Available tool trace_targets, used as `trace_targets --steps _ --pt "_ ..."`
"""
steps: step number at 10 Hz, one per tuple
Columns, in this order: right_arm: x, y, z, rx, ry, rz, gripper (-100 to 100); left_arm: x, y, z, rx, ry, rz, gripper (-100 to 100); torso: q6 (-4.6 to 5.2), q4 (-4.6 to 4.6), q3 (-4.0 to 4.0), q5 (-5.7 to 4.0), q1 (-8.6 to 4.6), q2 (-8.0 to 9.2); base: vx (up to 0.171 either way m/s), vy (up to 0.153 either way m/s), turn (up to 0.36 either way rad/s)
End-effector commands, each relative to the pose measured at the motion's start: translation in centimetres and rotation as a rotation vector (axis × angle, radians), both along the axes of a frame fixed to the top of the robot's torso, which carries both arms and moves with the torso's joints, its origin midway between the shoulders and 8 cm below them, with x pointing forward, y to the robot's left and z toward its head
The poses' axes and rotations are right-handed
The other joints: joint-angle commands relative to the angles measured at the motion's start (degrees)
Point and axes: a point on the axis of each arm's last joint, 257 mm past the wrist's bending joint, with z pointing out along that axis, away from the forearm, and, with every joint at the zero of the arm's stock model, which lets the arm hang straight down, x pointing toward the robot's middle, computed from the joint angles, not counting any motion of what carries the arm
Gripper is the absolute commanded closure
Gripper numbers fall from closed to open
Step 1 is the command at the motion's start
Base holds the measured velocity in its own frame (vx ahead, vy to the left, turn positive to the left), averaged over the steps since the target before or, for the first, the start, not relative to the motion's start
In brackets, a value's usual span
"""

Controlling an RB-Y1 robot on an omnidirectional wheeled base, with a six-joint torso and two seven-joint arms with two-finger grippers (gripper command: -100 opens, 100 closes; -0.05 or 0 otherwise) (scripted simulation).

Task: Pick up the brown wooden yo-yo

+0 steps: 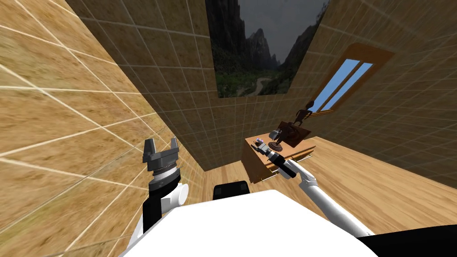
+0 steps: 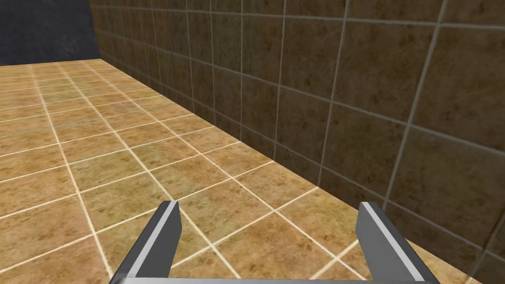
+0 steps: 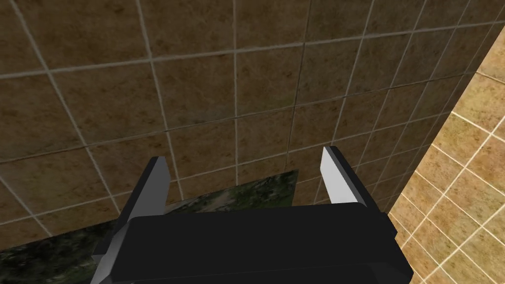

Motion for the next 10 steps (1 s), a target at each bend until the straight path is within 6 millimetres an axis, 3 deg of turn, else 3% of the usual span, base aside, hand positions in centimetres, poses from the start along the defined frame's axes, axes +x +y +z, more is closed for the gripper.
trace_targets --steps 1,2,6,7,10 --pt "0.3 -1.9 -1.8 -0.106 0.028 -0.017 -100 0.0 0.0 0.0 0.000 0.000 0.000 0 0.00 0.00 0.00 0.00 0.00 0.00 -0.052 -0.007 0.245" --pt "0.3 -2.2 -2.2 -0.107 0.037 -0.023 -100 0.0 0.0 0.0 0.000 0.000 0.000 0 -0.05 0.00 0.00 0.00 0.00 0.00 -0.042 -0.012 0.096" --pt "0.8 -8.2 -6.9 -0.381 0.120 -0.065 -100 0.0 0.0 0.0 0.000 0.000 0.000 0 0.03 0.00 0.01 -0.01 -0.03 0.02 -0.057 -0.006 0.190" --pt "0.7 -8.7 -7.4 -0.381 0.131 -0.072 -100 0.0 0.0 0.0 0.000 0.000 0.000 0 -0.01 0.00 0.00 0.00 0.00 0.00 -0.034 -0.001 0.117" --pt "0.7 -12.6 -9.2 -0.556 0.174 -0.088 -100 0.0 0.0 0.0 0.000 0.000 0.000 0 0.03 -0.02 -0.04 0.00 0.01 -0.08 -0.034 0.004 0.172"
